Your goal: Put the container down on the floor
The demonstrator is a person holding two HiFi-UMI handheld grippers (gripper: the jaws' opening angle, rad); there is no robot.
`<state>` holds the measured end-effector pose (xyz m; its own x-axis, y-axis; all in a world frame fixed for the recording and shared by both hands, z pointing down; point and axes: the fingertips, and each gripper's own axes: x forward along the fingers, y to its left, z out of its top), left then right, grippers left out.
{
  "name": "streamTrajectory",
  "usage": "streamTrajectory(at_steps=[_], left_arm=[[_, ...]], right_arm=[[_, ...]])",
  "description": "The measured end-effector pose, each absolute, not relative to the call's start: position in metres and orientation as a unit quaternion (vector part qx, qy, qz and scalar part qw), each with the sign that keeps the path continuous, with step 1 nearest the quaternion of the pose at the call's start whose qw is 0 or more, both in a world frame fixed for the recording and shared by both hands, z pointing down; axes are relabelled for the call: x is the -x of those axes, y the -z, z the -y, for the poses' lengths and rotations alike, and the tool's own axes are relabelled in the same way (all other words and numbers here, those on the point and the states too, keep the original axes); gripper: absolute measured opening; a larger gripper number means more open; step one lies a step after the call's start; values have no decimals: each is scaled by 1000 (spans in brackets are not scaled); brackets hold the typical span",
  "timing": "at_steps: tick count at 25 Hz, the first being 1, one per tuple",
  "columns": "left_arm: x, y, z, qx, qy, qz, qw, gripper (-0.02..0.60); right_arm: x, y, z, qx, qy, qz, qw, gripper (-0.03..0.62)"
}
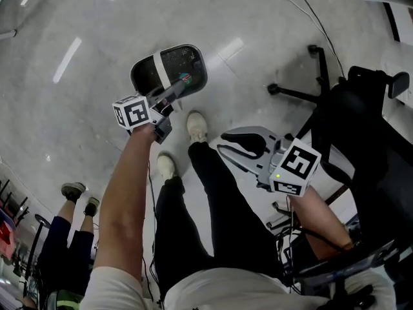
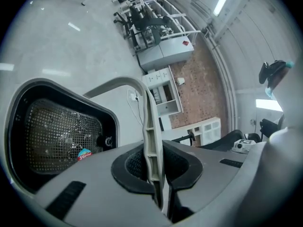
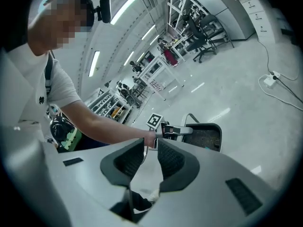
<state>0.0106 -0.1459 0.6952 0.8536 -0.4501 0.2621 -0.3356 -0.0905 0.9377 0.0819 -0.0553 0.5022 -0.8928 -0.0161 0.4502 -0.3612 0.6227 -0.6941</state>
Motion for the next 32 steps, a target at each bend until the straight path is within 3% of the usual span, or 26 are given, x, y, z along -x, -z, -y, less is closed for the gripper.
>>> streamTrajectory(at_steps=[25, 32], left_arm=[[15, -726, 142, -735, 47, 249, 629, 46], [18, -731, 140, -736, 46, 244, 630, 119]], right_arm=[[-54, -534, 51, -86, -424, 872, 229, 86], [-45, -536, 43, -70, -421, 873, 236, 86]])
